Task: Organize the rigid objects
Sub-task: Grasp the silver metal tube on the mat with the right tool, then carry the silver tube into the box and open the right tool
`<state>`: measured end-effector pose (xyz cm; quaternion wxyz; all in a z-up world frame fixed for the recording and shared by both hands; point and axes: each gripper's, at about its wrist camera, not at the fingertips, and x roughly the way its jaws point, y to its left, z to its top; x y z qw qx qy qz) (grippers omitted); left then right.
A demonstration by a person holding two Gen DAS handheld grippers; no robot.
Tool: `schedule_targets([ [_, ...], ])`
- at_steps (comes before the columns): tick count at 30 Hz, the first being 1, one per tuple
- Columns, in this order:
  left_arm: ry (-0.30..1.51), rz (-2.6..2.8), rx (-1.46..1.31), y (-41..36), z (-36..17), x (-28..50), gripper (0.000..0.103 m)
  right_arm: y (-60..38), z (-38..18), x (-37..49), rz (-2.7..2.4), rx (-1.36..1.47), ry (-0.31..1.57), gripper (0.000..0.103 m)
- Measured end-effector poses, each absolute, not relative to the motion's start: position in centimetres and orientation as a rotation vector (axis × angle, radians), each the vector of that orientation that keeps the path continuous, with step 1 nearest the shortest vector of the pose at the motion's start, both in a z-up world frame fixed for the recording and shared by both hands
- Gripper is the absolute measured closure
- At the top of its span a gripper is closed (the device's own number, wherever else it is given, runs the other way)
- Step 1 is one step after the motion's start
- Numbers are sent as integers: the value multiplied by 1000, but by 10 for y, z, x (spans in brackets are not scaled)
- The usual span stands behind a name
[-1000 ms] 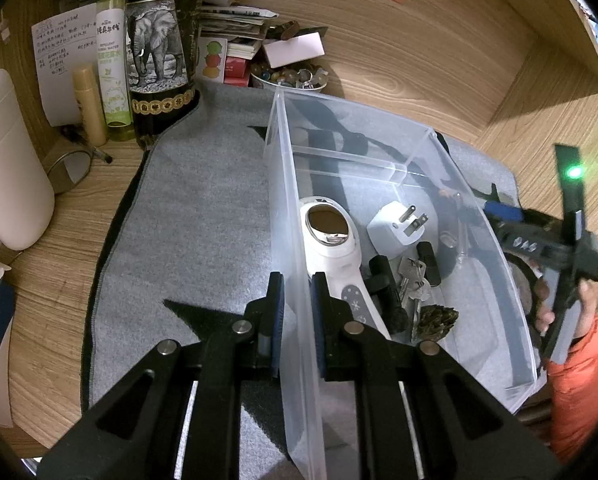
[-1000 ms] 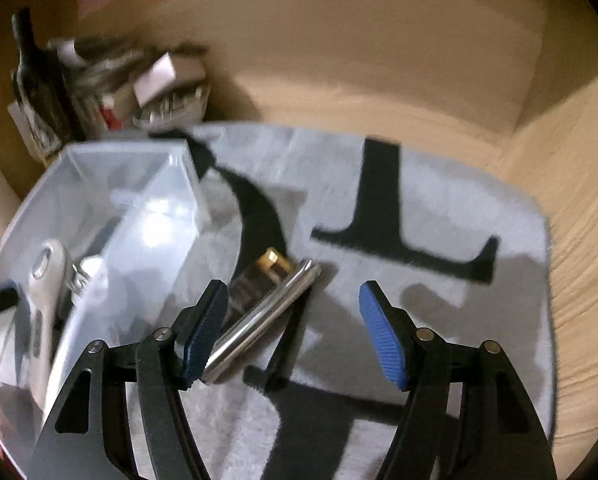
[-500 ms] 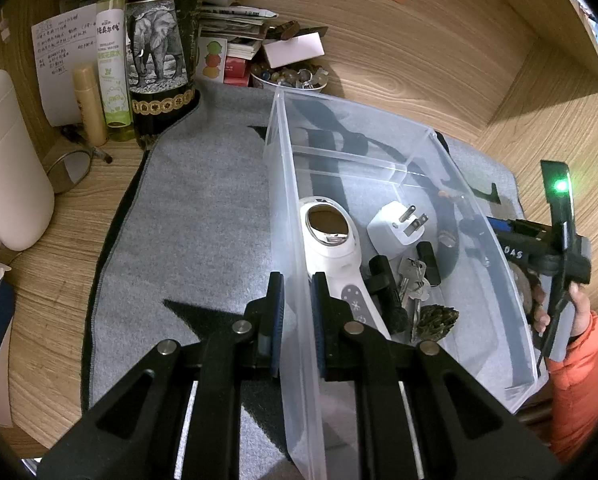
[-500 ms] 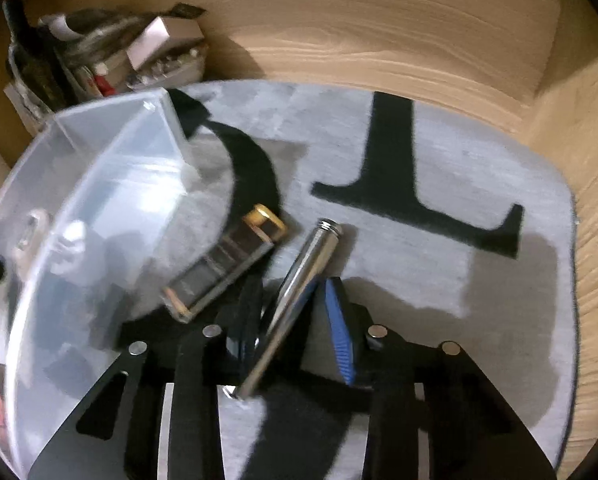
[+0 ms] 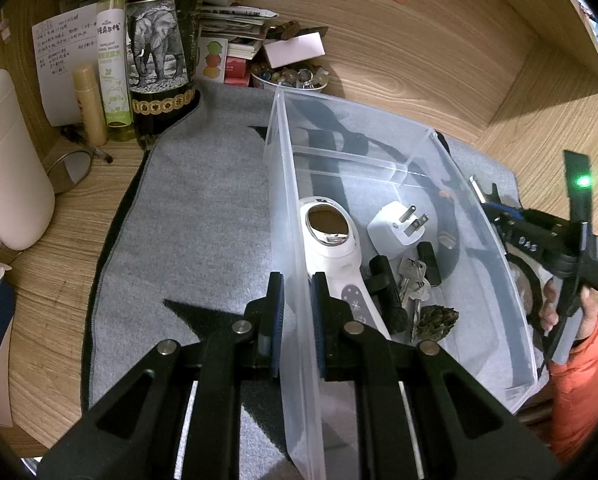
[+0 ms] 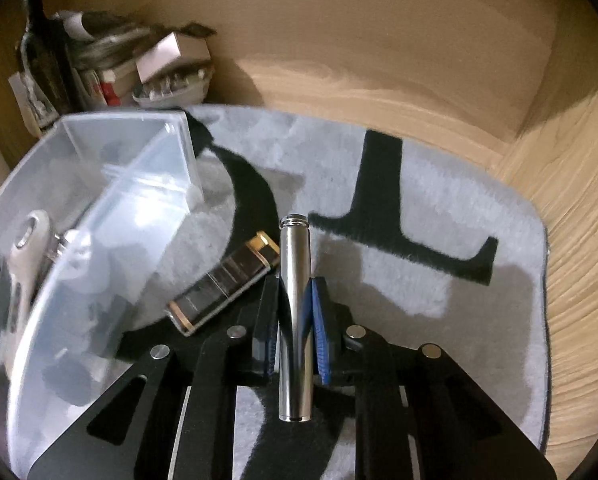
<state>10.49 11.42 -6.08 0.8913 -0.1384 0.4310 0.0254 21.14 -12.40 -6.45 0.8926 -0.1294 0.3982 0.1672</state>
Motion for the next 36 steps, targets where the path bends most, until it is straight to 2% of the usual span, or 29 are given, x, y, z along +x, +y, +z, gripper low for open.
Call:
schedule_targets([
  [23, 895, 53, -288, 114, -61, 105, 90, -79, 42, 129, 572, -255, 507, 89],
  [29, 895, 53, -288, 114, -61, 105, 90, -61, 44, 115, 639, -272, 484, 89],
  [36, 894, 54, -286, 114, -61, 105, 90, -38, 23, 116, 677, -306, 545, 89],
])
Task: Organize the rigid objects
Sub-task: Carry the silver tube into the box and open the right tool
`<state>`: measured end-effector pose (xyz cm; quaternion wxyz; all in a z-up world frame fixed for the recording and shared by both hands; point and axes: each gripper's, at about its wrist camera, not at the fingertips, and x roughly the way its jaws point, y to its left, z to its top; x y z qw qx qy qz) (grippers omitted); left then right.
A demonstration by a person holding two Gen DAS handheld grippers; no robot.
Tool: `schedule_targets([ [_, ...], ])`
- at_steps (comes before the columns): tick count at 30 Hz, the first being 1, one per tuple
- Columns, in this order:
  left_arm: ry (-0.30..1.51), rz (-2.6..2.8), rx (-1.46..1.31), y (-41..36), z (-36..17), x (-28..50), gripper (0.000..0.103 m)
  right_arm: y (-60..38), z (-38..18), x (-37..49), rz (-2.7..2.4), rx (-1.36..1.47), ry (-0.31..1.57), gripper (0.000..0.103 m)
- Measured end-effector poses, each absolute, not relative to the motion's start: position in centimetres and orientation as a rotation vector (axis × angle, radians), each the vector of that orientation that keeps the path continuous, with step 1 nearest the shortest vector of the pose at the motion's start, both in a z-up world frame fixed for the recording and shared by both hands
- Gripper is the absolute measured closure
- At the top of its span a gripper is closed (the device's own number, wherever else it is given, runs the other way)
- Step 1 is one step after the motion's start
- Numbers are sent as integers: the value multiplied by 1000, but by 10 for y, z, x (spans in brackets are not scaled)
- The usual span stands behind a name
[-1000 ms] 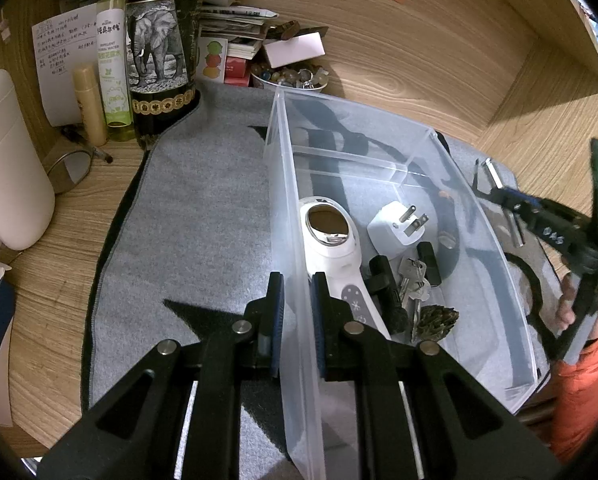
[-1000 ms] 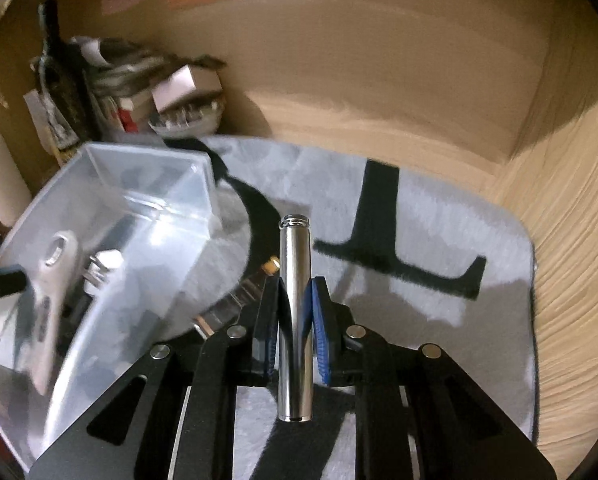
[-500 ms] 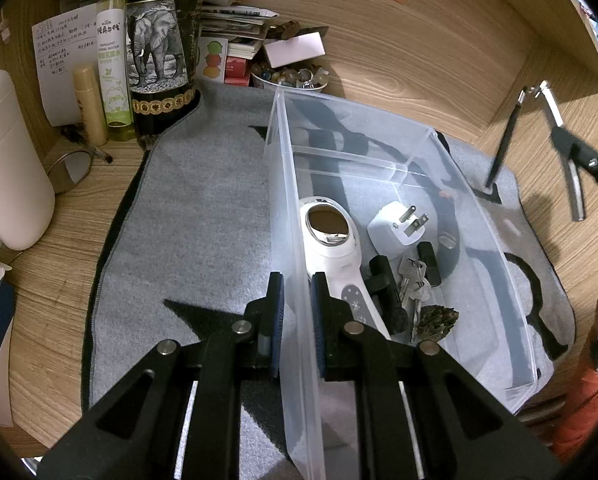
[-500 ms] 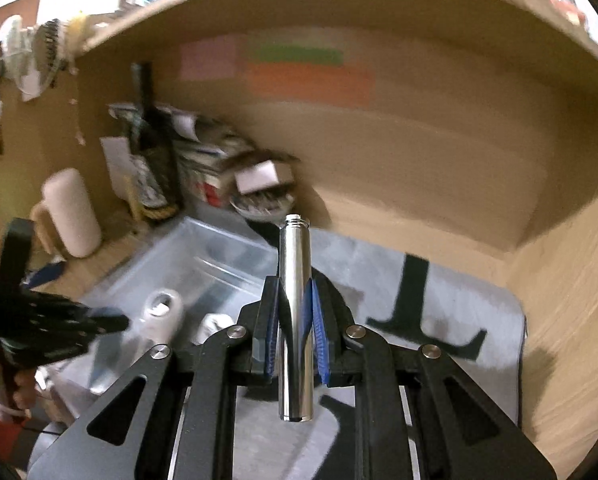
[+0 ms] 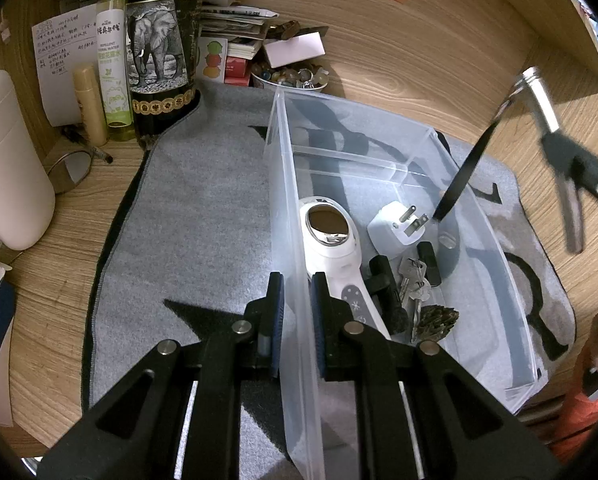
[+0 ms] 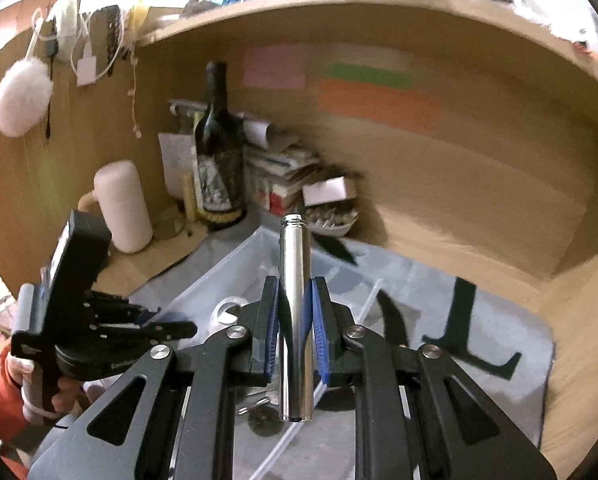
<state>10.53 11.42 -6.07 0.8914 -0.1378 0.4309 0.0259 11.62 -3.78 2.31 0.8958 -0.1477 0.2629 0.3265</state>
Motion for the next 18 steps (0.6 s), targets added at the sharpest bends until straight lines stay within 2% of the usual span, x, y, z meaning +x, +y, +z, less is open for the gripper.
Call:
schedule_targets([
  [18, 894, 53, -287, 114, -61, 105, 90, -9, -49, 154, 683, -397, 803, 89],
])
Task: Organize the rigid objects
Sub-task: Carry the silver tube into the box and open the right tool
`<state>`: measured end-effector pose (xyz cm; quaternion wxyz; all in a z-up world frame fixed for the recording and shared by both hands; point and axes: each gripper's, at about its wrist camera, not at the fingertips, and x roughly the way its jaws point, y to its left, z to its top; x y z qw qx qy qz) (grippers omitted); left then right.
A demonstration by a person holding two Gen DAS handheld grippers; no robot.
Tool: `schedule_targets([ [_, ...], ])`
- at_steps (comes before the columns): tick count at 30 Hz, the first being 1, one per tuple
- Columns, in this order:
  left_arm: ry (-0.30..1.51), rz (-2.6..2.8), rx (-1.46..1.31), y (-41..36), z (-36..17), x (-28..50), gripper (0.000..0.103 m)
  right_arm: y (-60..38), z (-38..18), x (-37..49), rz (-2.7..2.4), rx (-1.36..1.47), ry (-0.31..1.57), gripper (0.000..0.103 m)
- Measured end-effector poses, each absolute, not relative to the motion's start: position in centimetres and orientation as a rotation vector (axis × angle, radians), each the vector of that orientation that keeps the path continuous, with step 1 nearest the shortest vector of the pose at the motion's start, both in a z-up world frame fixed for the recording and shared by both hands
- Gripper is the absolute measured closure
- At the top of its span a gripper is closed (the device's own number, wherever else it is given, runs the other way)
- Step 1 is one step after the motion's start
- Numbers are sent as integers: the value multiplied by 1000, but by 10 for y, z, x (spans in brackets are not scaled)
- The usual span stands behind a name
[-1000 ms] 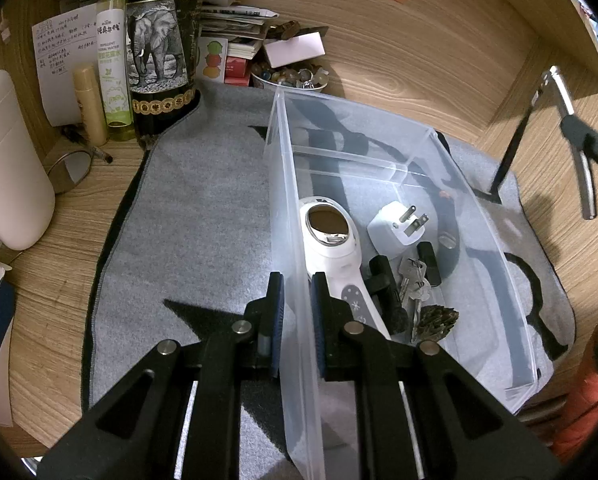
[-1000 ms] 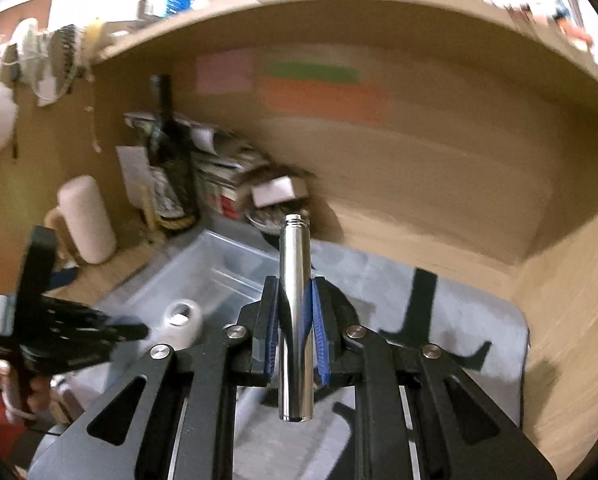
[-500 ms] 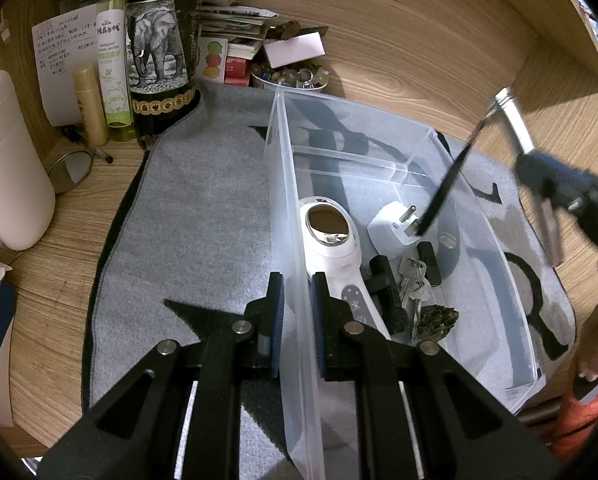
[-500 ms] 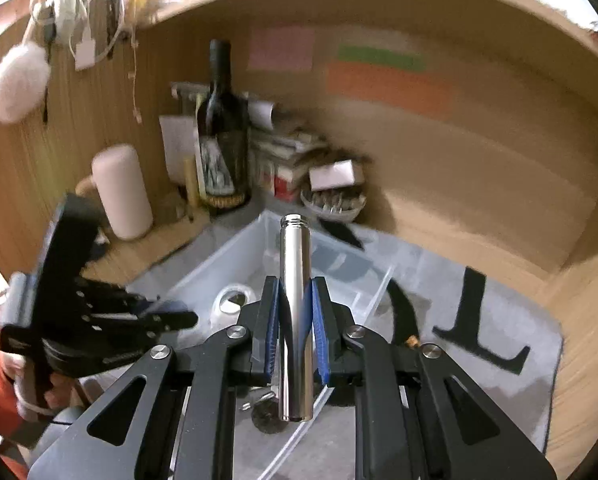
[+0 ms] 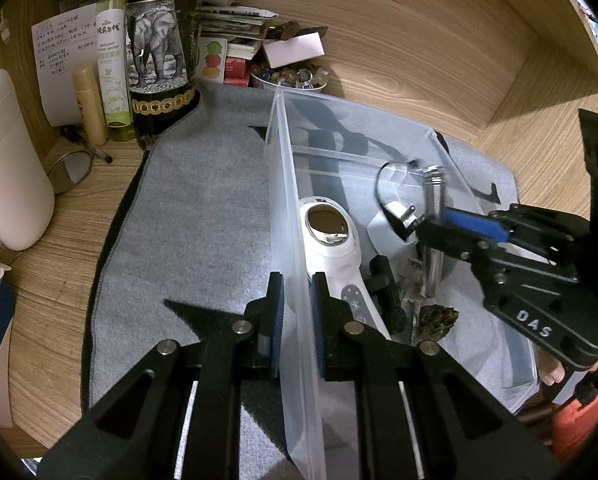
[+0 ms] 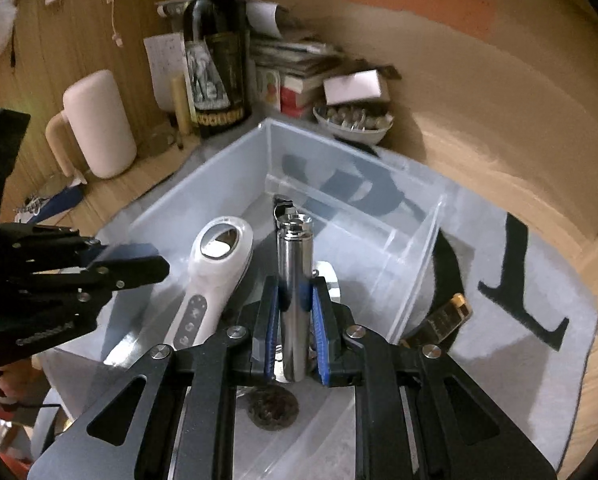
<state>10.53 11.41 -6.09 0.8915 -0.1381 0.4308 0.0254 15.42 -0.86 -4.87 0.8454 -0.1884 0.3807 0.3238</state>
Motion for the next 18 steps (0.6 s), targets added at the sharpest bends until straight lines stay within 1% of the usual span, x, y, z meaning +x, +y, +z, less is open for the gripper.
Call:
schedule_targets([
  [6, 894, 53, -288, 114, -61, 105, 90, -2, -56, 156, 690, -437, 832, 88],
  [12, 894, 52, -287, 114, -61, 105, 90, -3, -54, 156, 697, -428, 838, 85],
  [18, 894, 53, -287, 114, -61, 105, 90, -11, -38, 150, 697, -403, 789, 79],
])
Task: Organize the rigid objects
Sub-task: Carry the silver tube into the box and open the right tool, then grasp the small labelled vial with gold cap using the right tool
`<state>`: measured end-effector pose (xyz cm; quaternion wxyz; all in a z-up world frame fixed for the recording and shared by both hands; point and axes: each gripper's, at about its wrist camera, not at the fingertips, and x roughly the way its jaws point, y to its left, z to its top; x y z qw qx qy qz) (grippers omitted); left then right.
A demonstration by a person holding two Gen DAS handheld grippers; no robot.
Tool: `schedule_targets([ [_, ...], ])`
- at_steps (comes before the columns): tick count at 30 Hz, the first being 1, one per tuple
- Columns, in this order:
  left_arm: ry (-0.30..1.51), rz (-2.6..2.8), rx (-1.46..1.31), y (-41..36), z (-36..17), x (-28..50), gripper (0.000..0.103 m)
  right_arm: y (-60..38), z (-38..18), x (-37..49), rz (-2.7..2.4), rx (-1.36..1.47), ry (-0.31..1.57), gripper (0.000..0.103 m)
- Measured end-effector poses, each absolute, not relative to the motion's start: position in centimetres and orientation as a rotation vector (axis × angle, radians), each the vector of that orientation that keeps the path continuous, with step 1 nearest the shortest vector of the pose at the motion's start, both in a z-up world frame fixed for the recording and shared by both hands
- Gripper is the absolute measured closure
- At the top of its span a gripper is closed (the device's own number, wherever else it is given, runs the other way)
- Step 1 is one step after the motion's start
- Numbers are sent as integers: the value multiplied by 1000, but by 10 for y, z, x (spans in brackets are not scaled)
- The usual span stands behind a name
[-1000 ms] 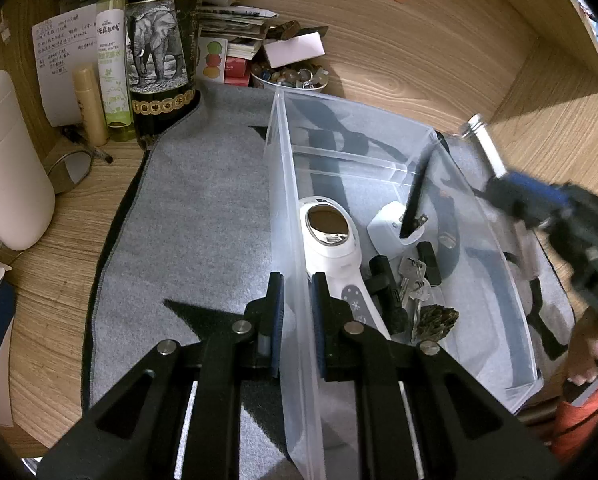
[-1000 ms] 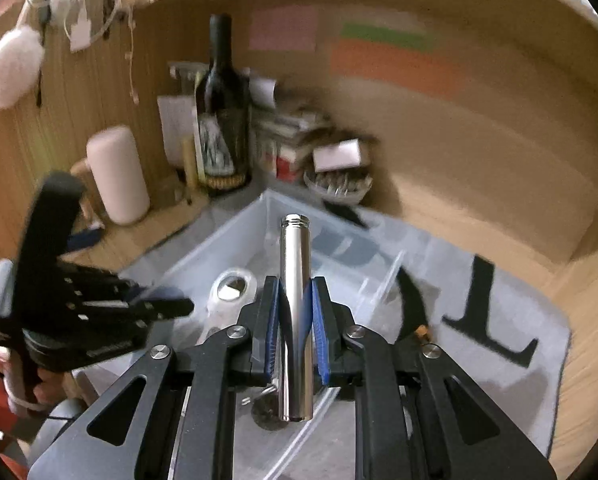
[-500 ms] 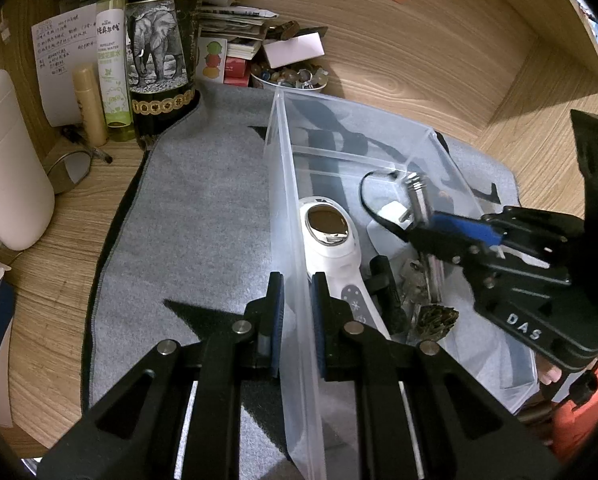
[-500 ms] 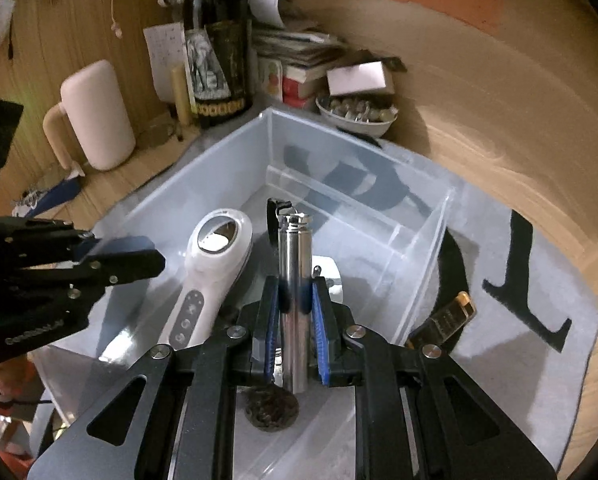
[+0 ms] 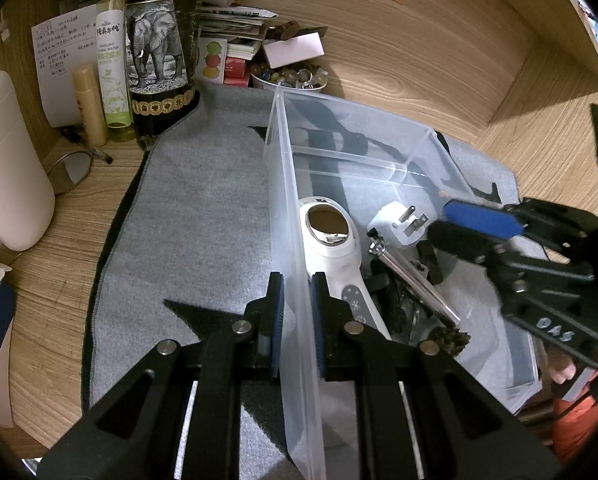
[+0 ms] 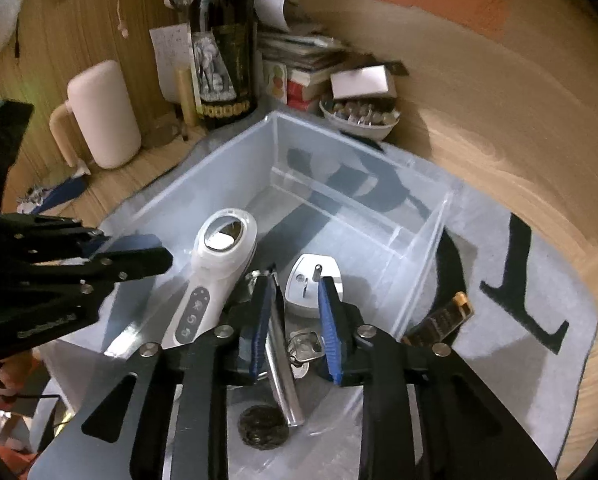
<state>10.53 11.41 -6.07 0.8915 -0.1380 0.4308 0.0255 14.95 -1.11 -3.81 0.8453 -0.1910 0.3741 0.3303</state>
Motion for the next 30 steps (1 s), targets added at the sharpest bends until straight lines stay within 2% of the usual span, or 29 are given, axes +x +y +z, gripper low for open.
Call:
schedule_targets([
  [3, 894, 53, -287, 114, -61, 105, 90, -18, -26, 146, 686, -390, 747, 75],
  [11, 894, 53, -286, 114, -61, 105, 90, -49, 4, 153, 590, -321, 649, 57],
  [19, 894, 53, -286, 114, -61, 105, 90, -90, 0, 187, 445, -242, 678, 56],
  [30, 895, 53, -286, 114, -61, 105, 90, -109, -65, 233, 401, -209, 882, 56],
])
